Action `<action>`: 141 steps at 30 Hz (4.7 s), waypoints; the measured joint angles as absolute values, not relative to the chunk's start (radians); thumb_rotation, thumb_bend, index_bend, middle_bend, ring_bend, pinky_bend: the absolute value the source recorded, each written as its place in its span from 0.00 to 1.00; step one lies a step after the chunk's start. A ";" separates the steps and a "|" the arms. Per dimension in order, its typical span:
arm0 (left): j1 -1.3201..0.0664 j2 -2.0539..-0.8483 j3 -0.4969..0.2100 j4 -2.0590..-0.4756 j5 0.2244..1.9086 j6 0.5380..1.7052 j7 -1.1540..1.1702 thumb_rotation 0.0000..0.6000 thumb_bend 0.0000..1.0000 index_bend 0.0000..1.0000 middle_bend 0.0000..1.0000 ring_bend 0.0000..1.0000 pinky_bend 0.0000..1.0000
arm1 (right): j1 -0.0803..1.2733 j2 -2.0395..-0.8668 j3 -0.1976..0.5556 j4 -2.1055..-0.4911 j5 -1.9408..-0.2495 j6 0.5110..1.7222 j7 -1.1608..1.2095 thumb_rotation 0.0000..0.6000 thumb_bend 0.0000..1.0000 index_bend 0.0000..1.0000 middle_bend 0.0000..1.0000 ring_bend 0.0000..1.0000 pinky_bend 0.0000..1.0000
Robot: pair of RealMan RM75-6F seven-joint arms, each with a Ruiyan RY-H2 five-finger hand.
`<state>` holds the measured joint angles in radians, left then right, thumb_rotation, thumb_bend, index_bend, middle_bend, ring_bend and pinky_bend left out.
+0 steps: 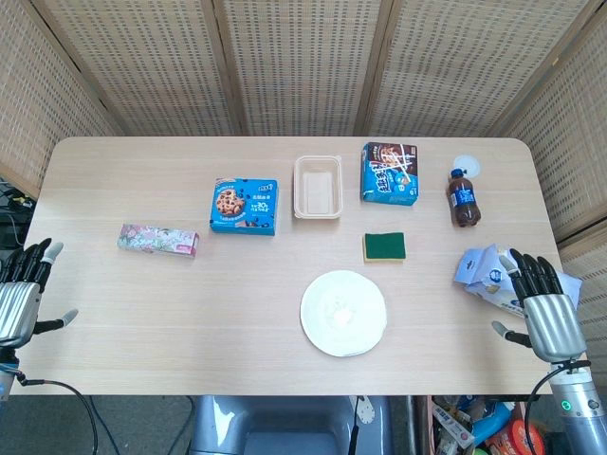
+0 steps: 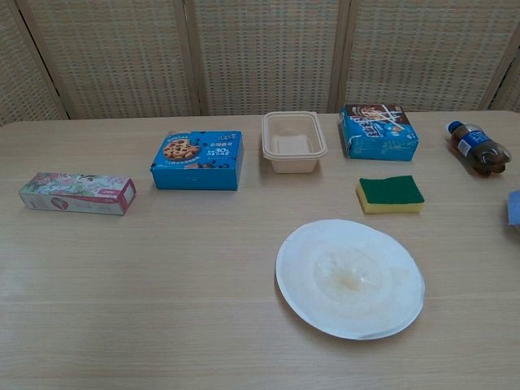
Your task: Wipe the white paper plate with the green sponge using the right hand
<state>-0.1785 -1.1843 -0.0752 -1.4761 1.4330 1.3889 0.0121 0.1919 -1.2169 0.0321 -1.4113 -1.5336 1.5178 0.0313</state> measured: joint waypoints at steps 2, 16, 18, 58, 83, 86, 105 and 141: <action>-0.179 -1.186 -0.075 -1.475 1.431 1.387 0.014 1.00 0.00 0.00 0.00 0.00 0.00 | 0.189 -1.215 0.036 -1.414 -1.527 1.513 0.025 1.00 0.05 0.02 0.00 0.00 0.00; -0.182 -1.197 -0.078 -1.473 1.428 1.390 0.039 1.00 0.00 0.00 0.00 0.00 0.00 | 0.302 -1.233 0.083 -1.380 -1.492 1.306 0.103 1.00 0.07 0.02 0.00 0.00 0.00; -0.184 -1.202 -0.078 -1.468 1.425 1.385 0.045 1.00 0.00 0.00 0.00 0.00 0.00 | 0.347 -1.236 0.097 -1.364 -1.485 1.237 0.112 1.00 0.07 0.02 0.00 0.00 0.00; -0.207 -1.229 -0.099 -1.413 1.341 1.318 0.070 1.00 0.00 0.00 0.00 0.00 0.00 | 0.892 -1.811 0.160 -0.585 -1.347 0.575 0.150 1.00 0.17 0.37 0.39 0.29 0.48; -0.208 -1.204 -0.096 -1.439 1.333 1.299 0.043 1.00 0.00 0.00 0.00 0.00 0.00 | 0.883 -1.569 0.040 -1.045 -1.598 0.904 0.064 1.00 0.44 0.50 0.51 0.41 0.58; -0.208 -1.201 -0.093 -1.442 1.334 1.297 0.043 1.00 0.00 0.00 0.00 0.00 0.00 | 0.887 -1.494 0.015 -1.209 -1.635 0.905 -0.022 1.00 0.47 0.50 0.51 0.41 0.58; -0.215 -1.201 -0.090 -1.448 1.309 1.266 0.064 1.00 0.00 0.00 0.00 0.00 0.00 | 0.961 -1.445 -0.010 -1.482 -1.612 0.690 -0.450 1.00 0.56 0.54 0.57 0.46 0.65; -0.223 -1.203 -0.096 -1.437 1.281 1.246 0.061 1.00 0.00 0.00 0.00 0.00 0.00 | 0.962 -1.616 -0.030 -1.287 -1.560 0.644 -0.849 1.00 0.67 0.63 0.66 0.56 0.73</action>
